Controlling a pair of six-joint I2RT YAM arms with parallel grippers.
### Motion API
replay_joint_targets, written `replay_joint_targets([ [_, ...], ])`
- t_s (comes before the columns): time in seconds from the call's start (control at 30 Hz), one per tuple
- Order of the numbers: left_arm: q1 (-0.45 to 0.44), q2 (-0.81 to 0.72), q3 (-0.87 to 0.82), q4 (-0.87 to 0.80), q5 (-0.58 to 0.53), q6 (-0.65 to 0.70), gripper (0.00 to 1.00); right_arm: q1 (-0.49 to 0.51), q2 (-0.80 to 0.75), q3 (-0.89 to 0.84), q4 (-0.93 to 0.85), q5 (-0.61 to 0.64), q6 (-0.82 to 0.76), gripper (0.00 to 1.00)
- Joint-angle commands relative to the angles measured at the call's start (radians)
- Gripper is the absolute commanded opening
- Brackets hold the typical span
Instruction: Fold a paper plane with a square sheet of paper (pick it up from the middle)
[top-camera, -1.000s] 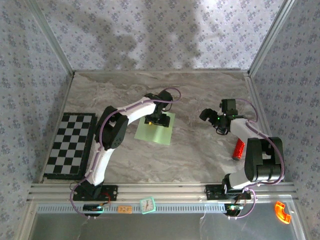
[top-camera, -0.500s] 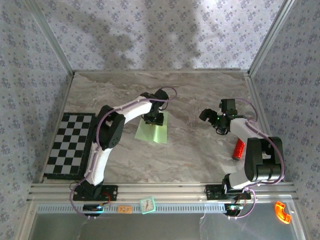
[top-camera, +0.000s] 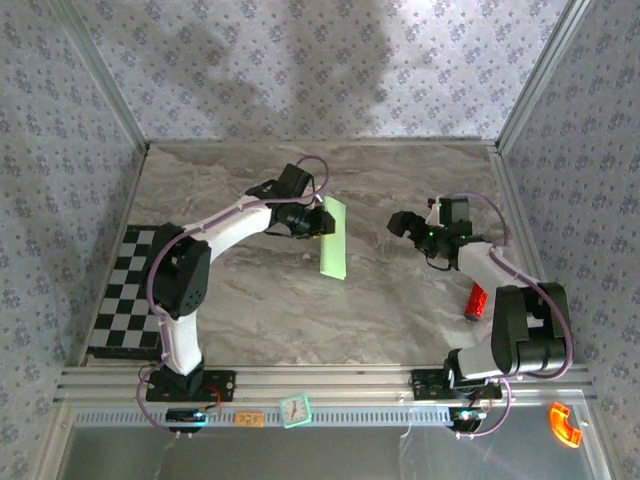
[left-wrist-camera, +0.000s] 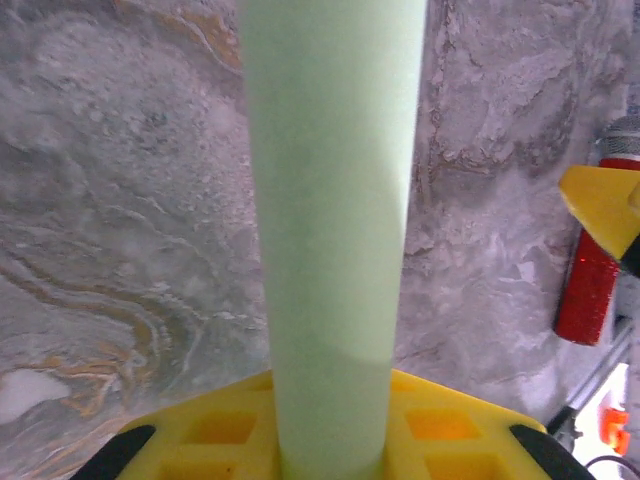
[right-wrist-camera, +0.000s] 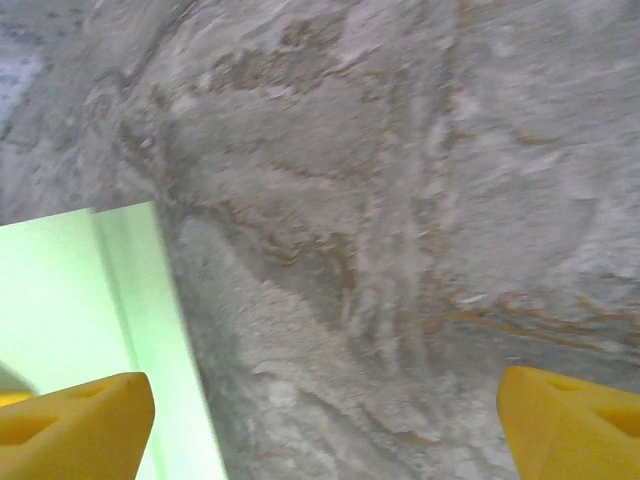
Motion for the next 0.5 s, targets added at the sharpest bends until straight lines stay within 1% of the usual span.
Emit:
replay_joint_targets([
  [0.0,0.016,0.047,-0.033,0.051,0.069,-0.027,0.25,0.042,-0.002,-0.010,0.069,-0.071,0.005,0.89],
  [0.2,0.029,0.116,-0.024,-0.025,-0.006,0.040,0.24,0.140,0.070,0.000,0.096,-0.073,0.023,0.79],
  [0.27,0.028,0.132,-0.017,-0.053,-0.038,0.055,0.25,0.167,0.100,0.004,0.105,-0.074,0.046,0.73],
  [0.47,0.029,0.172,-0.003,-0.081,-0.099,0.078,0.25,0.242,0.204,0.063,0.103,-0.077,0.059,0.51],
])
